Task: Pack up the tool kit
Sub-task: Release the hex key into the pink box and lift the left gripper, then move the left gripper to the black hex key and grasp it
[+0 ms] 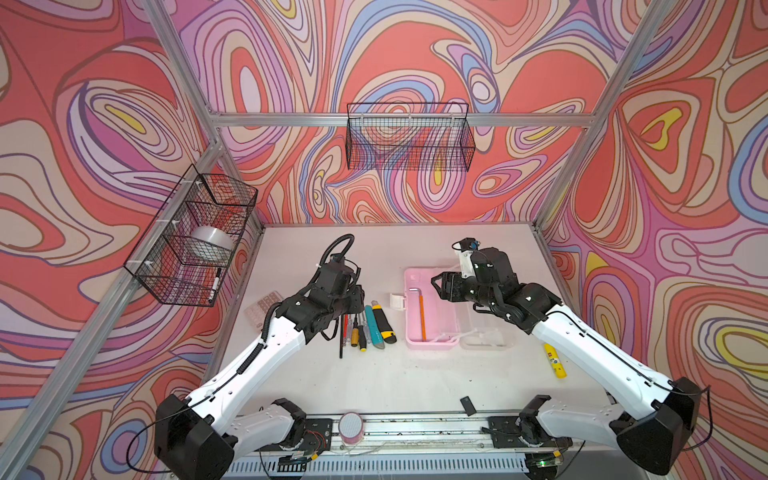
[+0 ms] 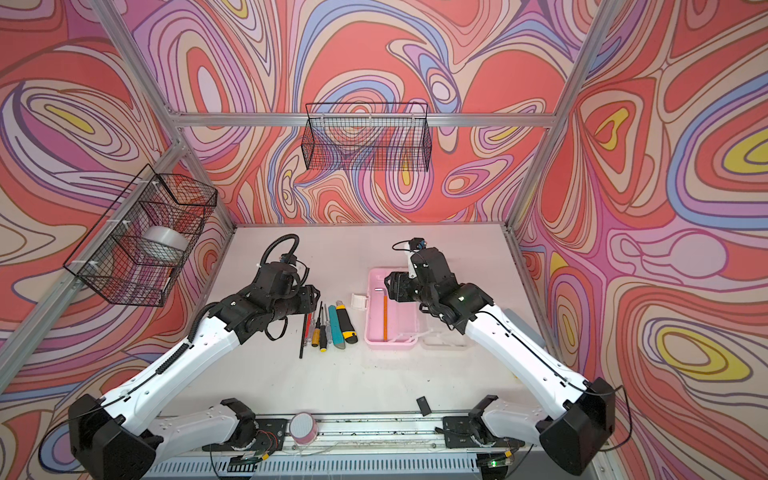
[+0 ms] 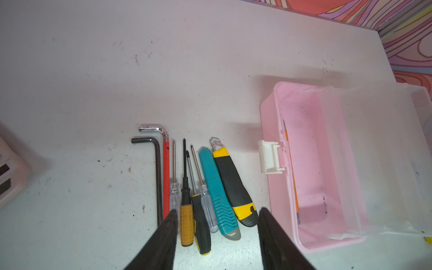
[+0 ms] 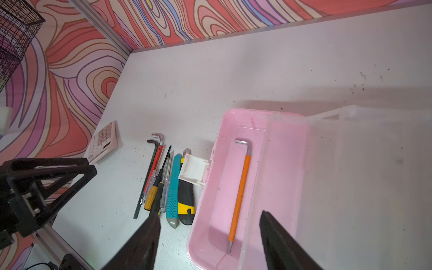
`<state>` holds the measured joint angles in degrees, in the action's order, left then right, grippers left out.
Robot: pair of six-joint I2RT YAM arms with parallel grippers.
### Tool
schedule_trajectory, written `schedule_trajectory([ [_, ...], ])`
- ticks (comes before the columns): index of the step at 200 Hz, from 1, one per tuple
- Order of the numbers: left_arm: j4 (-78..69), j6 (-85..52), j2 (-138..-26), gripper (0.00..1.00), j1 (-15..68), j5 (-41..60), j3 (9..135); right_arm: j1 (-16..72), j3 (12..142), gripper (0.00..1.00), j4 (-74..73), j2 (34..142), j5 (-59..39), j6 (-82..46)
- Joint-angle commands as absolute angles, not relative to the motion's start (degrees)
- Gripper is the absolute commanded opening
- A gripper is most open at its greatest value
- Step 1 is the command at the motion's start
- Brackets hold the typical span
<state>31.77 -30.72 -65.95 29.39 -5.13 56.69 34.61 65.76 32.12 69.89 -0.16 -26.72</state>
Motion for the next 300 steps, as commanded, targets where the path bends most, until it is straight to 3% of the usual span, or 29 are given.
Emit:
schedule_trajectory([
  [1, 33.4, -32.0, -65.6, 0.5, 25.7, -4.0, 54.0, 36.2, 65.0, 0.7, 32.0, 70.3, 1.7, -28.7],
  [11, 33.5, -32.2, -66.1, 0.45, 24.2, -3.6, 52.8, 36.9, 64.2, 0.69, 31.3, 70.5, 2.0, -29.9],
  [56, 27.0, -33.7, -70.8, 0.35, 19.1, 0.0, 47.2, 38.7, 62.2, 0.68, 28.8, 73.2, 2.2, -32.1],
  [135, 18.5, -34.7, -82.5, 0.26, 17.1, -0.8, 46.8, 39.1, 61.1, 0.68, 26.0, 76.4, 2.7, -32.6],
  [300, 15.5, -34.2, -91.7, 0.21, 16.6, -2.5, 47.1, 39.0, 61.5, 0.68, 25.3, 78.5, 3.4, -32.9],
])
